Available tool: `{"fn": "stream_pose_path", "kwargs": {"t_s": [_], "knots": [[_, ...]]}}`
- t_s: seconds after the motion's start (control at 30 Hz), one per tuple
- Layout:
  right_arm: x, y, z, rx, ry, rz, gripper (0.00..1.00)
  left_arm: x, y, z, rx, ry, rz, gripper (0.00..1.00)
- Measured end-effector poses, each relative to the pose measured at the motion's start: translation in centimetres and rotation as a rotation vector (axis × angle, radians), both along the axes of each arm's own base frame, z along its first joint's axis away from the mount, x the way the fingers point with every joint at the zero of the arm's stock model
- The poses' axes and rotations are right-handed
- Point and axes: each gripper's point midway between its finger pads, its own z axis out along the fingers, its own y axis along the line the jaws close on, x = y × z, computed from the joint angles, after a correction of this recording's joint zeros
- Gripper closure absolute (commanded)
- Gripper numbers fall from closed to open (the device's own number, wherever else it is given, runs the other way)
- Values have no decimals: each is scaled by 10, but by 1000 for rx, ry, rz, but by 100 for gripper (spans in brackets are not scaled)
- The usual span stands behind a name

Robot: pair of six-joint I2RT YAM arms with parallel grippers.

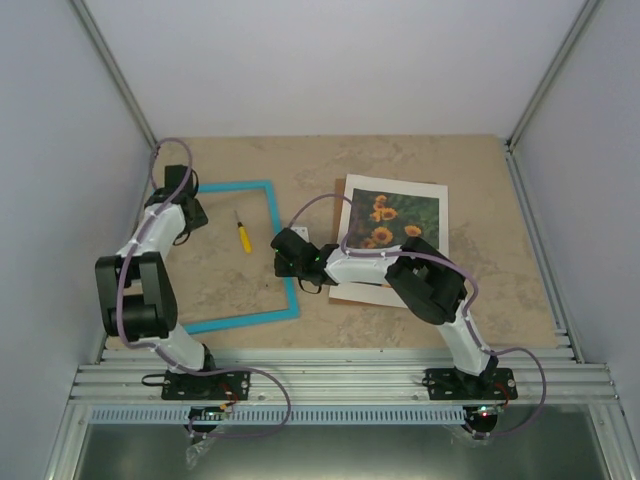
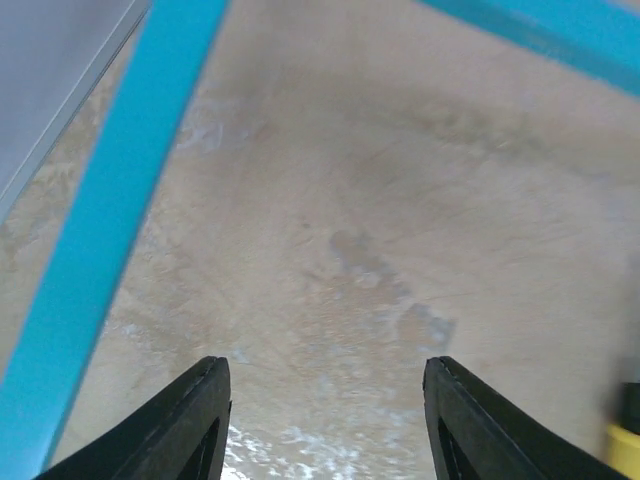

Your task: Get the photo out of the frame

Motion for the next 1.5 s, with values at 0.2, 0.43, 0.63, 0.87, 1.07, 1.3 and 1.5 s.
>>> {"fn": "stream_pose_path", "kwargs": {"t_s": [0.2,0.43,0.63,0.87,1.07,1.3,1.5], "knots": [[2,-6,0,3,10,-87,67,9,-20,30,-103,-127,-46,41],[3,-9,5,24,14,-139,55,5,-54,47,-277,-229,-115,38],[3,-21,43,28,-54,-104,47,-8,-115,65,-445,-338,-226,34],[5,-83,84,-23,-151,-90,41,-32,-203,56,-615,-359,-401,33],[13,-190,71,-102,-128,-196,31,-50,-257,46,-699,-350,-508,32],[5,-307,57,-139,-97,-352,22,-68,-309,39,-778,-337,-619,29],[5,-377,58,-122,-99,-494,15,-88,-343,30,-811,-324,-684,28]]}}
